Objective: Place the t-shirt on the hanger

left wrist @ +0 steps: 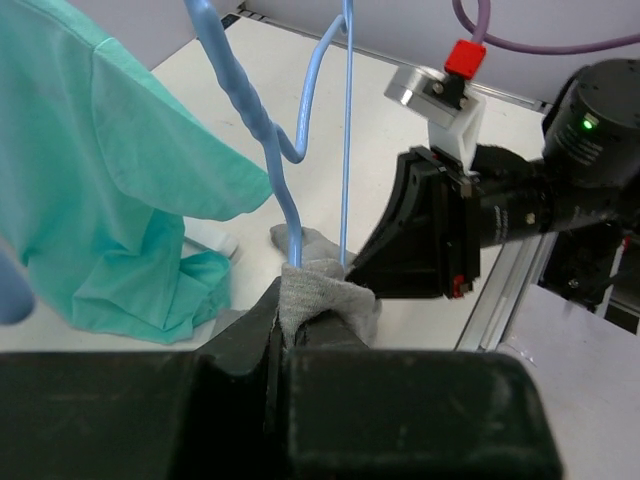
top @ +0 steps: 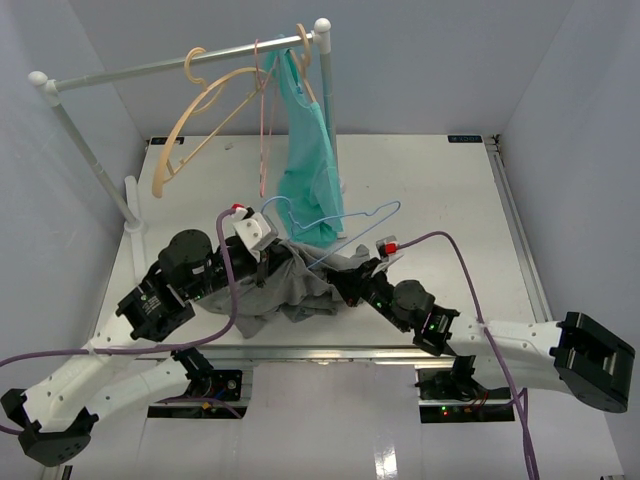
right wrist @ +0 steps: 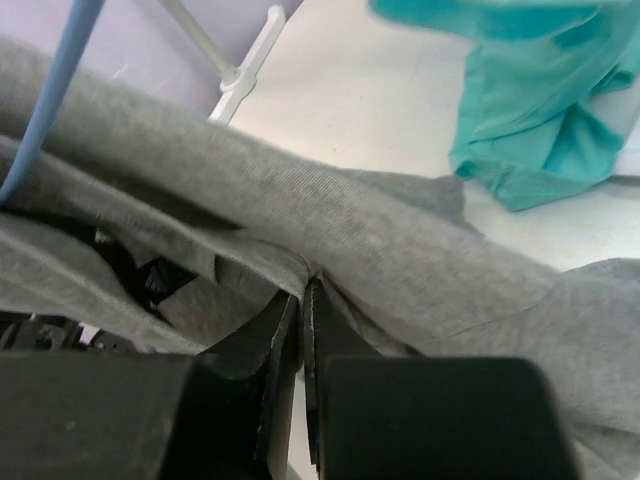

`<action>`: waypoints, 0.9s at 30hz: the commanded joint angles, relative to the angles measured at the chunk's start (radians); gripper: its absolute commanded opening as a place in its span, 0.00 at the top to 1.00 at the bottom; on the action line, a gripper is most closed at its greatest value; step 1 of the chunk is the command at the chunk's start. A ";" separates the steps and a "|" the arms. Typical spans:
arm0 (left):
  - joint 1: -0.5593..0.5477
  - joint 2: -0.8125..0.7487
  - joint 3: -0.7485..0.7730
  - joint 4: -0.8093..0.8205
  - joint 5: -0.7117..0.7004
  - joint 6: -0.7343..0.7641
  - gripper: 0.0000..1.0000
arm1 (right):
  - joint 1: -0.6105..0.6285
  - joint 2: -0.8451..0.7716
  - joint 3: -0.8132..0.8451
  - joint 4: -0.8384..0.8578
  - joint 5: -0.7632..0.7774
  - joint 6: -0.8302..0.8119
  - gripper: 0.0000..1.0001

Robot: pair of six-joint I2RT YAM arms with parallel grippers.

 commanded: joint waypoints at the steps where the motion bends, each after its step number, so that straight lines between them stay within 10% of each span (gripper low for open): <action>1: -0.001 -0.028 0.024 -0.012 0.127 0.029 1.00 | -0.104 -0.126 0.028 -0.040 0.080 -0.033 0.92; 22: -0.002 0.018 0.083 -0.274 -0.027 0.183 1.00 | -0.379 -0.473 0.242 -0.630 0.201 -0.176 0.92; 27: -0.001 0.036 0.108 -0.289 -0.027 0.196 1.00 | -0.378 -0.410 0.365 -0.713 0.014 -0.252 0.92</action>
